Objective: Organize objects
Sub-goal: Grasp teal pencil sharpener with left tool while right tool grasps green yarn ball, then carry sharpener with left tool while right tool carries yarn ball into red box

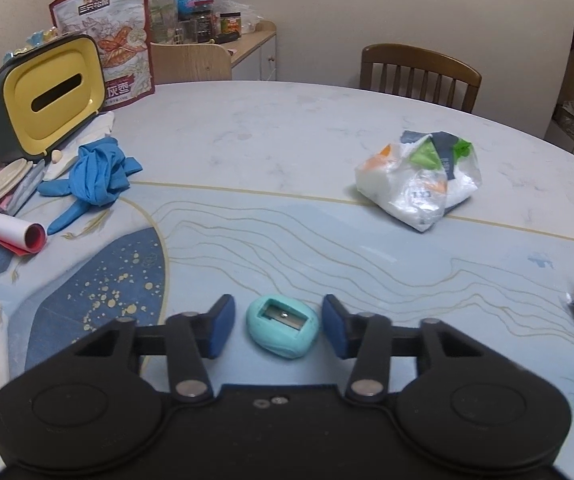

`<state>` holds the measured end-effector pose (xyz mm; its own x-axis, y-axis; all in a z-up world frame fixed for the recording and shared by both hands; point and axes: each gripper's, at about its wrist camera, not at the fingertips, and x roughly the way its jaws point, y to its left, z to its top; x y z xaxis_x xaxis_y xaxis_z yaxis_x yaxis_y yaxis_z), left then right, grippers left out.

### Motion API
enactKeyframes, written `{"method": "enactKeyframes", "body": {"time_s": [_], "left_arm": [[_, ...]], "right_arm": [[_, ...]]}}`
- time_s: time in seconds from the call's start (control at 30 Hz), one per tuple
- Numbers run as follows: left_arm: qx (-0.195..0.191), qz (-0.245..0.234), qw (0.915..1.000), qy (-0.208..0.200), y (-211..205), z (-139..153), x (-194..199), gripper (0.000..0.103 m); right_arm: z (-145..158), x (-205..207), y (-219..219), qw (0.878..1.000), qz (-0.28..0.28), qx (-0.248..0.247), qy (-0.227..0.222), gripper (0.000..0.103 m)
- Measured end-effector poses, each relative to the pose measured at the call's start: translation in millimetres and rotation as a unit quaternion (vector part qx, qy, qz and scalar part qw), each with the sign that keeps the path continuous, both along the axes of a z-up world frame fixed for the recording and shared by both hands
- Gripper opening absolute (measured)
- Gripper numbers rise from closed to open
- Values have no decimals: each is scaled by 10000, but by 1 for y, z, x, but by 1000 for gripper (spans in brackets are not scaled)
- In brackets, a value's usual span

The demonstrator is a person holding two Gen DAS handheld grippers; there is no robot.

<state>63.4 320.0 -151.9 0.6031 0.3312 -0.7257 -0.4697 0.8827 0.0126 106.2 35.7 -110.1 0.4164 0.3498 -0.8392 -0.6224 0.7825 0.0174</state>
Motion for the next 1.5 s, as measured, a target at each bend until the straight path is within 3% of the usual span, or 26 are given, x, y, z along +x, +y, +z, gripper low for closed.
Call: {"method": "enactKeyframes", "body": {"time_s": [0.03,0.4,0.67,1.07,1.27,1.5], "left_arm": [[-13,-23,10000,12,-1,1,0,37],[-144,-3,9998,144,-8,6,-3,36],[-310,-252,9991,125,-35,32,1,36],[-257,-1185,9925,-139,-115,99,15,36],[-158,-1784,9835,-265,-165,131,27,36],[-141,-2252,9738,-265,-235,145,47,36]], "right_arm": [[0,0,0,10000,-1,10,0,46],[9,-9,-7,9996,116,252,-80,27],[38,-9,-27,9975,-10,701,-54,26],[110,6,-98,9819,-525,1816,-63,26],[137,24,-144,9782,-807,1888,-324,26],[142,43,-208,9761,-1062,1848,-413,26]]}}
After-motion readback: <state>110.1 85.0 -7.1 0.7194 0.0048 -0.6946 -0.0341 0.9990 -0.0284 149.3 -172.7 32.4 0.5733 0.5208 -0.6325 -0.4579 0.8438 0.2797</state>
